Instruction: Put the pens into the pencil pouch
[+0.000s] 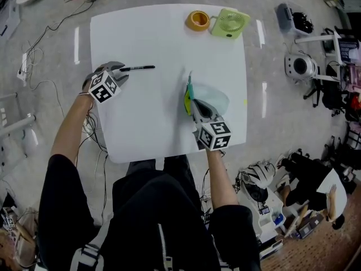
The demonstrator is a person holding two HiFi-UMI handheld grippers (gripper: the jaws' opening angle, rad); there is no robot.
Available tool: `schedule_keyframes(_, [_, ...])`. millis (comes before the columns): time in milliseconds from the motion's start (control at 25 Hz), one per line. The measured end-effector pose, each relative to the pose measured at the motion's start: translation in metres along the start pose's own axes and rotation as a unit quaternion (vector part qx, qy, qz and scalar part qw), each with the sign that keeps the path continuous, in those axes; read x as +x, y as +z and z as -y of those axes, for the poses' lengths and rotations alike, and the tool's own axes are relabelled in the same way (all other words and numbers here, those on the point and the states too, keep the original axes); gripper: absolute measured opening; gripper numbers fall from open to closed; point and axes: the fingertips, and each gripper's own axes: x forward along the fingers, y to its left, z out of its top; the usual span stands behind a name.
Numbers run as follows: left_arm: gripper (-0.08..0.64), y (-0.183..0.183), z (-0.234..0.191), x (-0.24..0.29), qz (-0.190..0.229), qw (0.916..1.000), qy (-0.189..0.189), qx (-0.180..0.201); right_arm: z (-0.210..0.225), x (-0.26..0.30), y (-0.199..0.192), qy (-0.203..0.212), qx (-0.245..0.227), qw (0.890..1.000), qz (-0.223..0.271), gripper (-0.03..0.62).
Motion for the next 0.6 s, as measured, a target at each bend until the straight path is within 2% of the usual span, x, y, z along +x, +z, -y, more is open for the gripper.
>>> schedule_keyframes(280, [0.146,-0.011,0.005,0.009,-0.015,0.9998,-0.014,-0.006,0.002,-0.004,-0.005,-0.007,0.003,1.000,-0.001,0.028])
schedule_keyframes(440, [0.080,-0.010,0.012,0.010,-0.016,0.9995,-0.028,-0.003,0.002,-0.003,-0.005,-0.010,0.004,1.000,0.000,0.028])
schedule_keyframes(600, [0.074,-0.012,0.013,0.010,-0.011,0.9996,-0.024,-0.007,0.001,-0.001,-0.007,-0.010,0.006,1.000,0.001,0.028])
